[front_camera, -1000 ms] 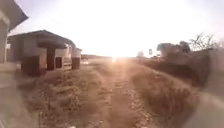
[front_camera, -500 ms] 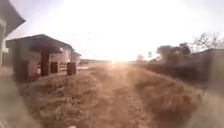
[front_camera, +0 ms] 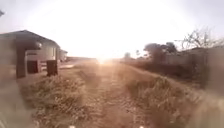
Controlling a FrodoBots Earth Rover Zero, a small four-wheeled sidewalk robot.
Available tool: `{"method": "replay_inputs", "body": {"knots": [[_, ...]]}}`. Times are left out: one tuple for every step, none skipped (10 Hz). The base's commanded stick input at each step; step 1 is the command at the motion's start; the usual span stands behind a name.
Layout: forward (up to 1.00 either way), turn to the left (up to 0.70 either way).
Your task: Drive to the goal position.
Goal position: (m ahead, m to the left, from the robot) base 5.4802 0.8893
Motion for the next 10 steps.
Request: {"method": "replay_inputs", "body": {"knots": [[0.7,0.0],[0.7,0.0],[0.7,0.0],[0.7,0.0],[0.7,-0.07],[0.7,-0.22],[0.7,-0.22],[0.7,0.0],[0.7,0.0],[0.7,0.0]]}}
